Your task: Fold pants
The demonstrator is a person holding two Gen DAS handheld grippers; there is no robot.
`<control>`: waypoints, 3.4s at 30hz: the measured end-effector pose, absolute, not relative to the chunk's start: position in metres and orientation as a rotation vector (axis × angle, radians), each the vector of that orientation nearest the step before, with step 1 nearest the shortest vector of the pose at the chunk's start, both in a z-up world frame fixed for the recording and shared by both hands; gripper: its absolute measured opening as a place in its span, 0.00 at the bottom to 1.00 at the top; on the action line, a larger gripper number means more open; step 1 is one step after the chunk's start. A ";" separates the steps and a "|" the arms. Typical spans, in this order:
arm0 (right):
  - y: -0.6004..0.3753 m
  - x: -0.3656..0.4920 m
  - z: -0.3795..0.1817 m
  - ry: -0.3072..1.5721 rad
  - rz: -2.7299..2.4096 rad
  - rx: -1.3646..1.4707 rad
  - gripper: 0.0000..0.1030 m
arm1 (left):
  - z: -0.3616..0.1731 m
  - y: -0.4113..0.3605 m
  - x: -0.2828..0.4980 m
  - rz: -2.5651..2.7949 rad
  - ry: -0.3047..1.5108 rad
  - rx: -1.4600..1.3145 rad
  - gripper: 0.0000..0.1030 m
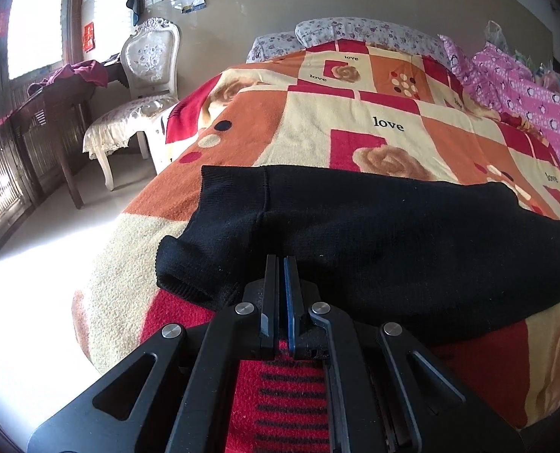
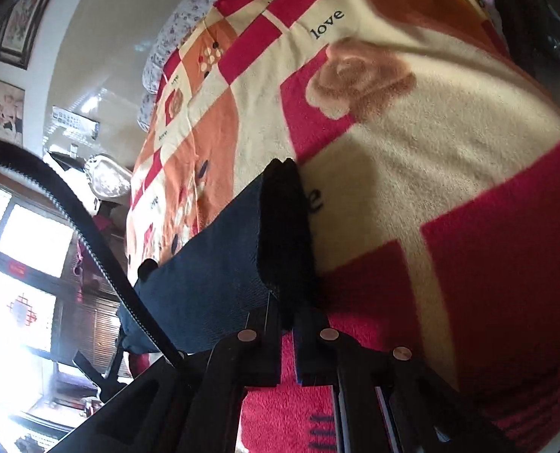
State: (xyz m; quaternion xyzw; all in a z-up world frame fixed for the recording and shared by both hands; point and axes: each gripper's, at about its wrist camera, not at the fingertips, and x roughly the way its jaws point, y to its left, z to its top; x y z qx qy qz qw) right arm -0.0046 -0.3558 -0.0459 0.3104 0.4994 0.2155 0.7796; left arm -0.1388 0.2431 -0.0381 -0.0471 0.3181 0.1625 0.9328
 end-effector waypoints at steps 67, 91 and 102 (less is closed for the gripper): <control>-0.260 0.045 -0.017 0.930 0.566 -0.088 0.55 | -0.023 0.190 -0.058 0.122 0.763 -0.328 0.21; -0.270 0.045 -0.021 0.909 0.640 0.014 0.70 | -0.029 0.112 0.021 -0.098 0.786 -0.303 0.27; -0.266 0.043 -0.022 0.906 0.614 -0.032 0.70 | -0.026 0.109 0.018 -0.093 0.780 -0.288 0.27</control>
